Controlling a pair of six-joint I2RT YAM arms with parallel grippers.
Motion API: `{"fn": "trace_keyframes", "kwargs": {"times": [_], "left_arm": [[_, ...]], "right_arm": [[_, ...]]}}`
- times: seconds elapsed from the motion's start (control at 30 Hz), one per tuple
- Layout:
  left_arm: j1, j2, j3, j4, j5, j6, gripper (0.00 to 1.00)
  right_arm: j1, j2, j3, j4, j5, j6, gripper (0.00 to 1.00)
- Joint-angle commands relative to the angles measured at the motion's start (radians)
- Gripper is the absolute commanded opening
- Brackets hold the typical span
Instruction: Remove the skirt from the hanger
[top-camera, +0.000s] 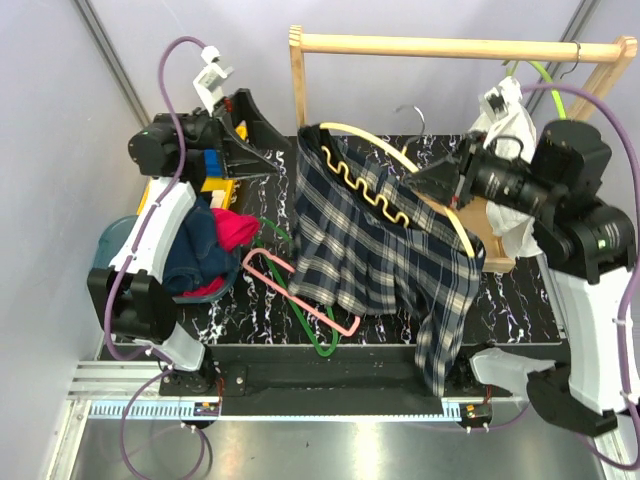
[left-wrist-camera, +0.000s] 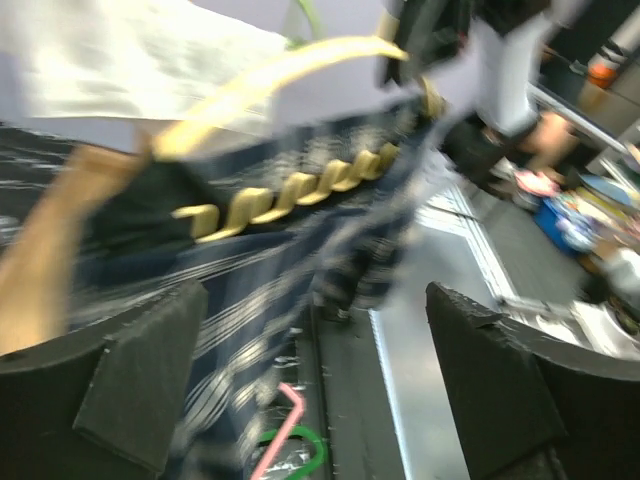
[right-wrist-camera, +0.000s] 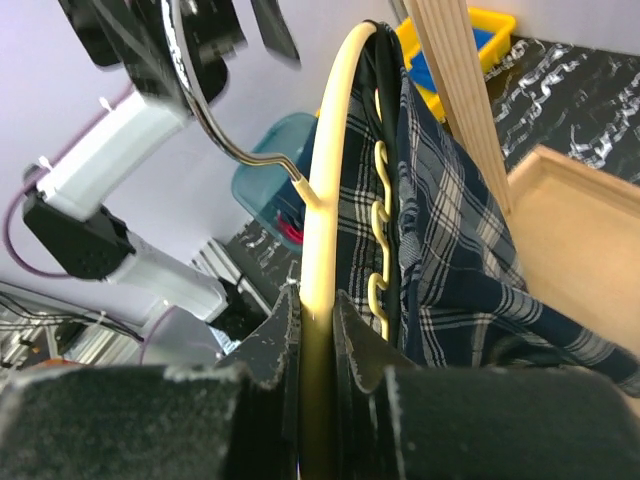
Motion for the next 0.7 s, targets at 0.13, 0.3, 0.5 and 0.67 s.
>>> {"fn": "trace_keyframes", "kwargs": {"times": [0.13,0.3,0.5,0.67], "left_arm": [[0.01,0.006,0.018,0.187,0.046,-0.063,0.99],[0.076,0.064,0.084,0.241,0.021,-0.095,0.99],[0.041,0.096,0.162,0.235,-0.013,-0.086,0.99],[-0.005,0.078,0.196,0.207,-0.022,-0.093,0.99]], "right_arm": [[-0.005,0.113,0.424,0.034,-0.137,0.016,0.0],[-0.005,0.178,0.562,-0.026,-0.171,0.054,0.0],[-0.006,0.183,0.562,0.015,-0.187,0.09,0.0],[-0.005,0.184,0.542,0.037,-0.191,0.097,0.0]]}}
